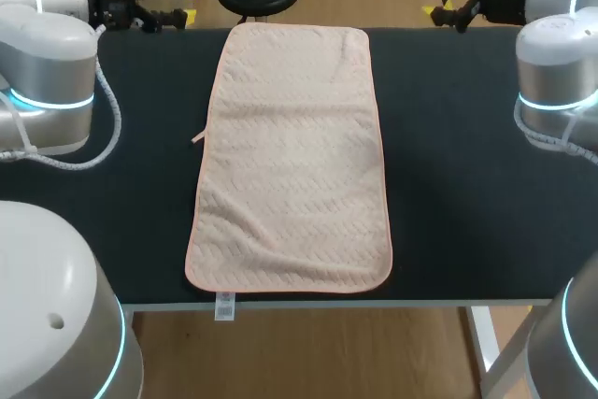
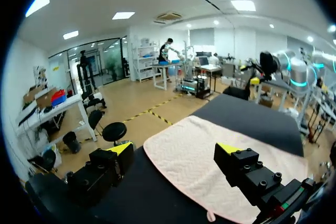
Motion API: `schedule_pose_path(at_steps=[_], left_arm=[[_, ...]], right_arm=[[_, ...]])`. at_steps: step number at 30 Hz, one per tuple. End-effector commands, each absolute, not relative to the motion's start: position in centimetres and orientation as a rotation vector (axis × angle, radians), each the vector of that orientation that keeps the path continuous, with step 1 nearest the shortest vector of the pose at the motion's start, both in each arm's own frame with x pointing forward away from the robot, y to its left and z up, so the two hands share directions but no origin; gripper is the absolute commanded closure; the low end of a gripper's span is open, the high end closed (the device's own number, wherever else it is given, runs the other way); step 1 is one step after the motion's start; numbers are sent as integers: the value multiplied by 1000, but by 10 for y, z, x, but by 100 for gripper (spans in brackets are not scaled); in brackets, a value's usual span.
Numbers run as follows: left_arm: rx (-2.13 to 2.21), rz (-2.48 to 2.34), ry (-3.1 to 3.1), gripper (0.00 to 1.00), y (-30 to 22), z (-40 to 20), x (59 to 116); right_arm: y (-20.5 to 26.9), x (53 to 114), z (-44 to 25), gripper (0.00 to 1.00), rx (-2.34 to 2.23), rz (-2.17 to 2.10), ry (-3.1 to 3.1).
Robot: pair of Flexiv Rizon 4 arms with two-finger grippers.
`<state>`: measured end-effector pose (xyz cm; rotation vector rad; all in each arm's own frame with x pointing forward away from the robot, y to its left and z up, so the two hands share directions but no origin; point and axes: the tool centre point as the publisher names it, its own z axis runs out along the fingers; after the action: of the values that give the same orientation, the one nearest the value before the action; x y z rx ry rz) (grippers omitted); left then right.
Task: Fold the towel
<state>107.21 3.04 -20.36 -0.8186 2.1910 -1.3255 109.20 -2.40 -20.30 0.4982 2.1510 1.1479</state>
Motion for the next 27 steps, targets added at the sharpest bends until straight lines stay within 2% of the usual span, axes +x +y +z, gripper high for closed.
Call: schedule_pose_path(at_steps=[1,6,27], left_arm=[[-418,-852,2513,0,37,-206,1066],[-234,-621,2580,0,44,-217,1061],[-260,-651,2580,0,49,-216,1062]], right_arm=[[-14,1090,-207,0,66,766,2530],[2,1085,-221,0,-128,651,2600],[4,1085,-222,0,-127,664,2600]])
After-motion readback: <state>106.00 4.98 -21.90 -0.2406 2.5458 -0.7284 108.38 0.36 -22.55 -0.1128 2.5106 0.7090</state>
